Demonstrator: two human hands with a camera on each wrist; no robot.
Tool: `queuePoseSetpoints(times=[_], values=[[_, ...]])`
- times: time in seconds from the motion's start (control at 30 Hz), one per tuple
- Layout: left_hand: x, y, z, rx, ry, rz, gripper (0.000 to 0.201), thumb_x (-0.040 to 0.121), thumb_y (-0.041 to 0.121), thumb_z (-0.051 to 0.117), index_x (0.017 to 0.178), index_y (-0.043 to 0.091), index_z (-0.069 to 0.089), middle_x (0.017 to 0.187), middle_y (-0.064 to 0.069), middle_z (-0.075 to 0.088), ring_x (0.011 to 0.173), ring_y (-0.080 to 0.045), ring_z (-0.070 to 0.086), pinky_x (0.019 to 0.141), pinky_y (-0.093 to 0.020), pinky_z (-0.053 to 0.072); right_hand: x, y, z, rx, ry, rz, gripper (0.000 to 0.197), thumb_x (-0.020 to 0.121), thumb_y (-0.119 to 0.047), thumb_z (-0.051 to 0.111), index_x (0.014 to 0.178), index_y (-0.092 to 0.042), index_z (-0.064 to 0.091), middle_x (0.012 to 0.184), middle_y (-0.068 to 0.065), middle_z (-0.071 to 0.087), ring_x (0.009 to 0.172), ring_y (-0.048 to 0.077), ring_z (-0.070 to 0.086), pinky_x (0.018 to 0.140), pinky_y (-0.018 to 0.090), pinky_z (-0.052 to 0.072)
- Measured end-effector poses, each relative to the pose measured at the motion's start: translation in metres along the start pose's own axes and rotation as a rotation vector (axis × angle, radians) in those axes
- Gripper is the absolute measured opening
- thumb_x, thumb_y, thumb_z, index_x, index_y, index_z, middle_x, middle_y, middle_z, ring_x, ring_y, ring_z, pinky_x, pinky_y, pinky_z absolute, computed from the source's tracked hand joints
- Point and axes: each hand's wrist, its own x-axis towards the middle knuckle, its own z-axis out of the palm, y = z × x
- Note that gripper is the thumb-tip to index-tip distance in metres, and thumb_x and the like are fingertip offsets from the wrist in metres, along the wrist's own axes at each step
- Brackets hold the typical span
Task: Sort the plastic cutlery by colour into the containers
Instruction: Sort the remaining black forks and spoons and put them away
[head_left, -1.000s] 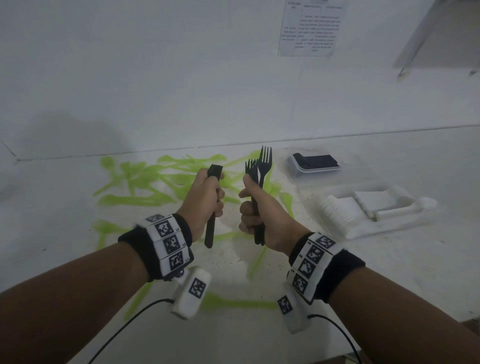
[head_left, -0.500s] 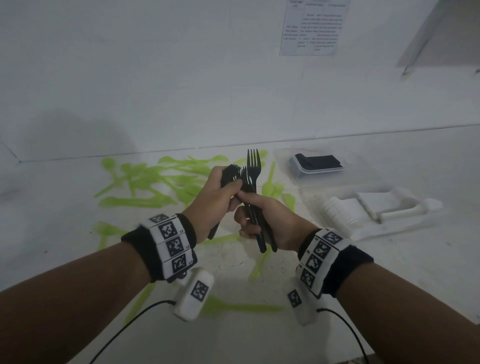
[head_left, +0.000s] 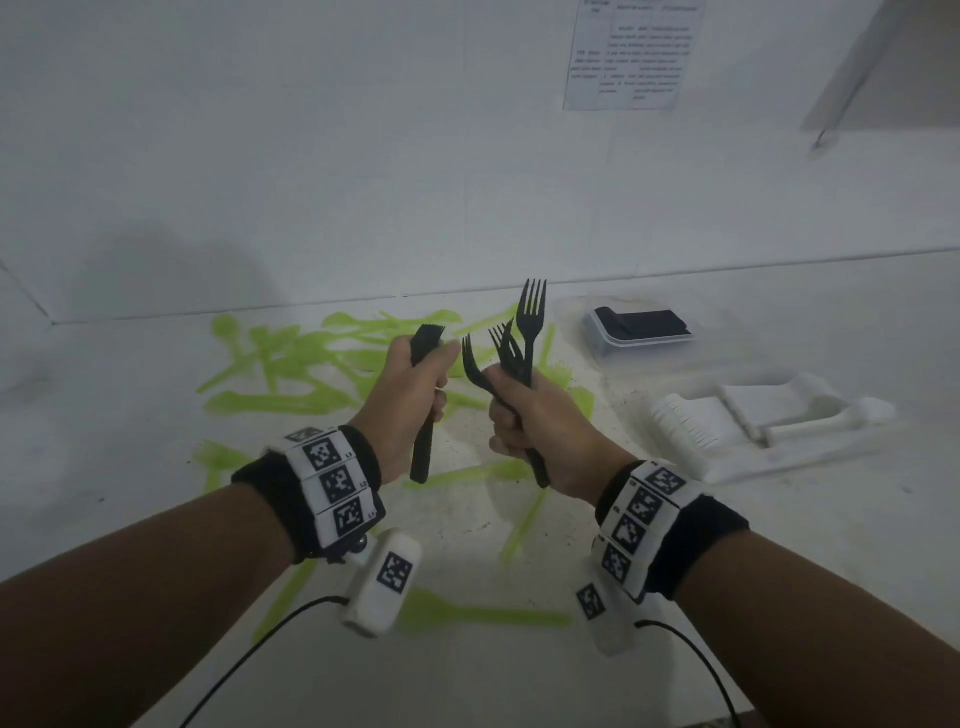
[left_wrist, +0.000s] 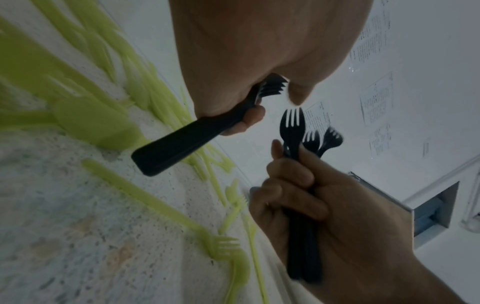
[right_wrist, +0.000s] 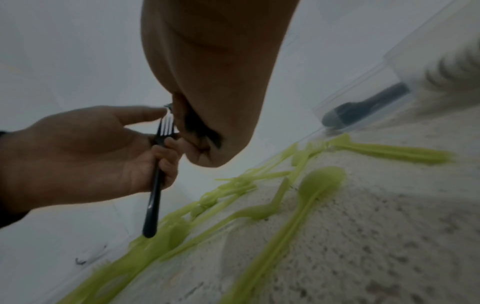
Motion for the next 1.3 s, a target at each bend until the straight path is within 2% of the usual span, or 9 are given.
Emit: queuePoseSetpoints(times=[0.1, 0.23, 0.43, 0.6, 0.8, 0.93, 1.07, 1.2, 1.3], values=[[-0.006, -0.001, 0.008, 0.002, -0.066, -0.011, 0.045, 0.093, 0.049, 0.070, 0.117, 0.017, 0.050, 0.093, -0.001, 0.048, 0.074, -0.017, 0.044, 0.069, -0.033, 0.044, 0.001, -0.002, 0.013, -0.050, 0.015, -0.110, 0.016, 0.109, -0.030, 0.051, 0.105, -0.015, 0.046, 0.066, -0.005, 0.044, 0.055, 0.008, 0.036, 0.050, 0.020, 0.034], [-0.008, -0.002, 0.016, -0.049, -0.010, 0.025, 0.019, 0.104, 0.031, 0.055, 0.111, 0.015, 0.047, 0.084, -0.002, 0.056, 0.061, -0.016, 0.048, 0.064, -0.038, 0.046, -0.001, -0.003, 0.027, -0.056, -0.026, -0.131, 0.024, 0.111, -0.023, 0.044, 0.120, -0.004, 0.055, 0.071, -0.002, 0.056, 0.058, 0.008, 0.048, 0.055, 0.024, 0.042], [-0.002, -0.006, -0.003, -0.076, 0.148, 0.007, 0.011, 0.105, 0.013, 0.041, 0.113, 0.017, 0.049, 0.097, -0.015, 0.062, 0.084, -0.028, 0.069, 0.085, -0.043, 0.055, -0.003, -0.001, 0.017, -0.075, 0.090, -0.020, 0.025, 0.109, -0.031, 0.051, 0.117, -0.018, 0.071, 0.096, -0.004, 0.068, 0.088, 0.012, 0.063, 0.091, 0.034, 0.053], [0.001, -0.003, -0.015, -0.029, 0.177, 0.023, 0.016, 0.102, 0.008, 0.036, 0.111, 0.016, 0.046, 0.080, -0.004, 0.047, 0.053, -0.015, 0.046, 0.053, -0.029, 0.043, -0.007, -0.001, 0.010, 0.089, 0.142, 0.061, 0.028, 0.106, -0.042, 0.053, 0.117, -0.017, 0.049, 0.058, -0.005, 0.030, 0.047, 0.012, 0.026, 0.048, 0.025, 0.041], [-0.011, -0.002, -0.003, 0.029, 0.047, 0.010, 0.013, 0.102, 0.022, 0.052, 0.110, 0.016, 0.043, 0.085, -0.005, 0.039, 0.060, -0.014, 0.036, 0.057, -0.030, 0.035, -0.010, -0.004, 0.027, 0.000, 0.078, -0.054, 0.018, 0.108, -0.038, 0.051, 0.111, -0.021, 0.045, 0.075, -0.003, 0.042, 0.048, 0.011, 0.028, 0.055, 0.024, 0.043], [-0.023, 0.004, 0.006, -0.033, -0.003, -0.004, 0.023, 0.100, 0.034, 0.057, 0.110, 0.018, 0.043, 0.094, 0.000, 0.047, 0.068, -0.013, 0.044, 0.068, -0.032, 0.041, -0.018, -0.007, 0.040, -0.131, -0.036, -0.077, 0.022, 0.110, -0.037, 0.045, 0.115, -0.018, 0.056, 0.061, -0.015, 0.044, 0.048, 0.003, 0.038, 0.063, 0.025, 0.041], [-0.024, 0.004, 0.006, 0.028, 0.002, 0.064, 0.019, 0.103, 0.029, 0.054, 0.119, 0.022, 0.045, 0.096, 0.009, 0.054, 0.075, -0.007, 0.051, 0.077, -0.029, 0.041, -0.019, -0.009, 0.044, -0.230, 0.002, -0.114, 0.024, 0.107, -0.042, 0.048, 0.093, -0.028, 0.061, 0.064, -0.015, 0.045, 0.056, 0.003, 0.041, 0.072, 0.030, 0.045], [-0.021, 0.003, 0.000, 0.037, 0.039, 0.113, 0.014, 0.107, 0.024, 0.048, 0.118, 0.015, 0.046, 0.088, 0.003, 0.059, 0.065, -0.009, 0.052, 0.065, -0.028, 0.047, -0.016, -0.004, 0.044, -0.305, -0.031, -0.144, 0.029, 0.109, -0.041, 0.046, 0.107, -0.020, 0.067, 0.084, -0.006, 0.057, 0.062, 0.001, 0.052, 0.074, 0.030, 0.053], [-0.017, -0.001, -0.004, 0.073, 0.138, 0.147, 0.009, 0.105, 0.020, 0.045, 0.113, 0.015, 0.047, 0.090, -0.002, 0.059, 0.073, -0.014, 0.058, 0.068, -0.034, 0.052, -0.016, 0.000, 0.048, -0.279, -0.095, -0.120, 0.036, 0.111, -0.038, 0.042, 0.140, -0.027, 0.060, 0.110, -0.013, 0.068, 0.092, 0.000, 0.065, 0.087, 0.023, 0.054]])
